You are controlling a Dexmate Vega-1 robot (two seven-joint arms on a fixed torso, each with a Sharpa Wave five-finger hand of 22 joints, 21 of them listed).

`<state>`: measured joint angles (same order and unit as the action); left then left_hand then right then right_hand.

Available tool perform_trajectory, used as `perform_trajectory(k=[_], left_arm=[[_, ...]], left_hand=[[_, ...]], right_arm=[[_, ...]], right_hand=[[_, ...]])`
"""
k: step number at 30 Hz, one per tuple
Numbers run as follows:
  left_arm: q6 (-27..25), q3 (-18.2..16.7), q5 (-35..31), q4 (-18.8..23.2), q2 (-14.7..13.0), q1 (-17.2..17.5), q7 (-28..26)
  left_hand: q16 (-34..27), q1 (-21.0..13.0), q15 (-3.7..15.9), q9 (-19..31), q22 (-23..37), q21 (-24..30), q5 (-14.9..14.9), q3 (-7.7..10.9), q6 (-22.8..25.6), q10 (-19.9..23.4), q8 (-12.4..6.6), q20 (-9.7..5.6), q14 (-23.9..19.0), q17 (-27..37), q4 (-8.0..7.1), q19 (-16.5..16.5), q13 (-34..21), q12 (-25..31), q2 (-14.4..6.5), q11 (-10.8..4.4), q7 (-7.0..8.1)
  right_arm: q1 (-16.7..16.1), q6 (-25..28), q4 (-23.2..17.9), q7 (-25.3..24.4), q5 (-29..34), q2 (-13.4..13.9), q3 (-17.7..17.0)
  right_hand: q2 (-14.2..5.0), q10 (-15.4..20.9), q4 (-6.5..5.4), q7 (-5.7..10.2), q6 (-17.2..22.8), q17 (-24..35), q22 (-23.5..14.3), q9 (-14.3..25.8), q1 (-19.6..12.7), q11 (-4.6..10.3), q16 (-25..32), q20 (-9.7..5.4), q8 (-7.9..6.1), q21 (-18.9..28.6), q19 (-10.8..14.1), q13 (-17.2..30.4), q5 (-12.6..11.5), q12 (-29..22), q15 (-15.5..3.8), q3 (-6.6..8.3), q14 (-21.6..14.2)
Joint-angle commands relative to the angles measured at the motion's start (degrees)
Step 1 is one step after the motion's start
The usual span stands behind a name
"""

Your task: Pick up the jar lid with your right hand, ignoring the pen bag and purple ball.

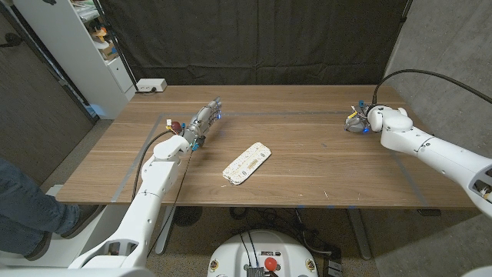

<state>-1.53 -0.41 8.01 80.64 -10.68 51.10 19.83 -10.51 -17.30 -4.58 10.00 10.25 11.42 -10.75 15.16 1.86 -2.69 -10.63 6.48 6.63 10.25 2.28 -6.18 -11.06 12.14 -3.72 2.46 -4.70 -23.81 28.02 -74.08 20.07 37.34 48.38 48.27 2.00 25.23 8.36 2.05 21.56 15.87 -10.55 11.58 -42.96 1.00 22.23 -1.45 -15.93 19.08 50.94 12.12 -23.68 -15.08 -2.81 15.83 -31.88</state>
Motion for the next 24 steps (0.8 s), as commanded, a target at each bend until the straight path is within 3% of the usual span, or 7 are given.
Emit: perform_trajectory(k=[1,24], left_arm=[[-0.07,0.12,0.04,0.26,0.04,0.14,0.0],[-0.26,0.46,-0.14,1.15,0.04,0.52,-0.13]], left_hand=[[-0.2,-0.09,0.1,0.31,0.28,0.0,0.03,0.07,0.13,0.04,-0.15,0.23,0.4,0.26,0.49,-0.43,-0.22,0.07,-0.61,0.21,-0.19],[-0.21,-0.03,0.03,0.31,0.28,0.04,0.03,0.03,0.13,0.01,-0.15,0.19,0.47,0.26,0.56,-0.43,-0.22,0.06,-0.65,0.22,-0.22]], right_arm=[[-0.71,-0.22,-0.63,-1.45,0.18,0.05,-0.72],[-1.05,0.49,-2.73,0.31,0.29,0.98,-1.64]], right_hand=[[-1.08,1.31,0.3,-0.17,1.33,0.49,-0.17,0.34,-2.17,-0.08,0.73,-0.97,-0.54,0.69,1.39,0.28,0.37,-0.63,-1.81,0.57,-1.43],[-1.65,1.34,-0.34,-0.42,1.31,1.02,-0.15,0.38,-2.2,-0.05,0.9,-0.84,-0.18,0.44,1.04,0.35,1.21,-0.25,-2.01,0.15,-1.64]])
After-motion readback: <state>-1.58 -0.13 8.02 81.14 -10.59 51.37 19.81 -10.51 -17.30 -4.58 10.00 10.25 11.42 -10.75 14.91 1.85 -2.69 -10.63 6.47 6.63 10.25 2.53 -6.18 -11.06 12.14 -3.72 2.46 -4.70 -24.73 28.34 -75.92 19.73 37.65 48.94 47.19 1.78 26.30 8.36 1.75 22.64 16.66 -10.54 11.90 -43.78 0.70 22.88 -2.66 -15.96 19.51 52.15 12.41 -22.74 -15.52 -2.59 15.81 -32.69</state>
